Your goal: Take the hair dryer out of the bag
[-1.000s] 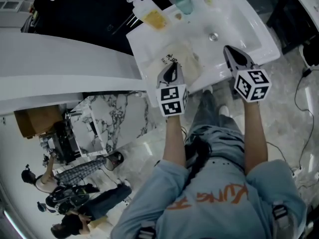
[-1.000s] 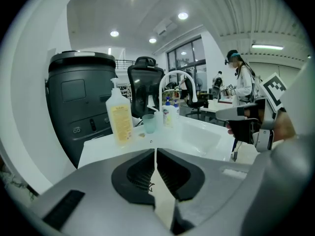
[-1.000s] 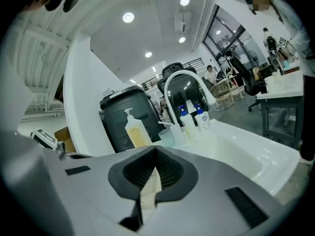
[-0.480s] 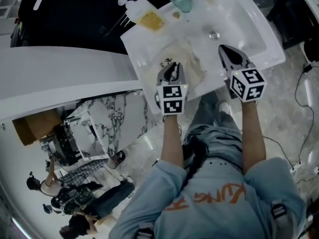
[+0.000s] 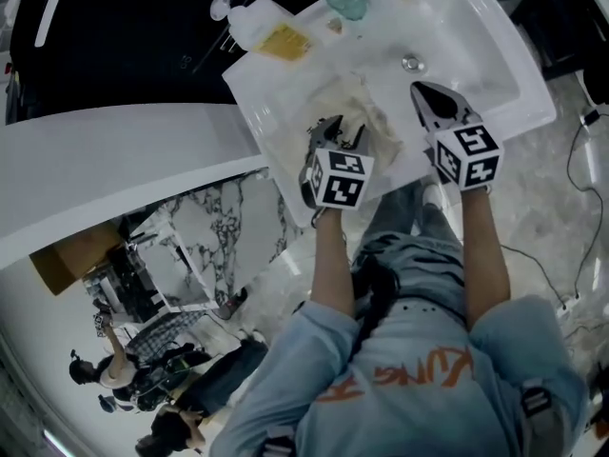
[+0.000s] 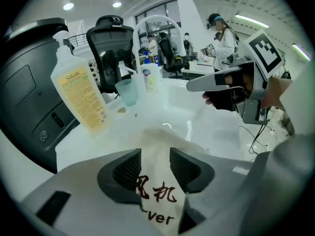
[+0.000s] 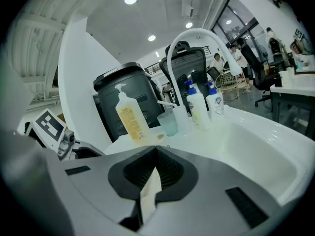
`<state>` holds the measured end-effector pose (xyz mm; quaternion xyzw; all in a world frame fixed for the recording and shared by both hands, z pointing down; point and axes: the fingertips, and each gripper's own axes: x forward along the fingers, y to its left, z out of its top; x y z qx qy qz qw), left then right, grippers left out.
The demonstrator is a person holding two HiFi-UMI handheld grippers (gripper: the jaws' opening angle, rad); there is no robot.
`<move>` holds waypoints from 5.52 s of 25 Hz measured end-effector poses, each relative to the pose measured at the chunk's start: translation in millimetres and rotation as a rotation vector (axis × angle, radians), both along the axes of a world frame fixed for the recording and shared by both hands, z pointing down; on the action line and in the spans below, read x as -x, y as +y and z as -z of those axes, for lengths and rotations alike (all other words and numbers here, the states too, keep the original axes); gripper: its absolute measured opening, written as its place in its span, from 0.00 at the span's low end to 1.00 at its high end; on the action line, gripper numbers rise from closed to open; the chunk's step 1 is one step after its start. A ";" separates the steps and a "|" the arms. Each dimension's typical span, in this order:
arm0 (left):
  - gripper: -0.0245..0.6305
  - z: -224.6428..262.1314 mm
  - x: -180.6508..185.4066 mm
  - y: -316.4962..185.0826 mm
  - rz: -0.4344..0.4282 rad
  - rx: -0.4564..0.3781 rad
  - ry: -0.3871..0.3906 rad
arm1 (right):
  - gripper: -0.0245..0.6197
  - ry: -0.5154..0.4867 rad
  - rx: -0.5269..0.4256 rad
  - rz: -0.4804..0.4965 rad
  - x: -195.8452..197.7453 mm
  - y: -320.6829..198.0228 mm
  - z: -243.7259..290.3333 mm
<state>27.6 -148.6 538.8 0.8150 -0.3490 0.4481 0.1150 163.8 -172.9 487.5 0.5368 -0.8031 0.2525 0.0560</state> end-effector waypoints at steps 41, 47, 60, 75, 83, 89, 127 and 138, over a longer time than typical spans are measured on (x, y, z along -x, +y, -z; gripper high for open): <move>0.06 43.5 74.8 1.2 0.380 -0.046 0.223 | 0.05 0.050 0.029 0.241 80.9 -4.8 -17.0; 0.05 49.1 86.4 6.0 0.389 -0.065 0.255 | 0.13 0.156 0.047 0.372 107.7 -10.4 -33.6; 0.06 39.2 91.0 15.7 0.365 -0.052 0.374 | 0.31 0.513 -0.028 1.081 192.9 21.3 -60.3; 0.06 36.2 92.2 27.3 0.309 -0.039 0.514 | 0.45 0.932 -0.048 1.635 204.7 43.2 -105.7; 0.06 32.8 119.8 39.8 0.386 -0.045 0.484 | 0.48 1.064 -0.034 1.730 215.3 45.8 -135.7; 0.16 12.6 187.2 87.0 0.508 0.064 0.374 | 0.46 1.090 -0.030 1.749 213.8 46.9 -137.1; 0.05 -11.3 218.1 74.3 0.703 0.027 0.106 | 0.39 1.014 -0.039 1.198 86.6 81.7 -43.3; 0.05 -13.6 197.7 50.0 0.718 -0.031 0.089 | 0.39 0.989 -0.075 1.215 43.8 140.8 -17.0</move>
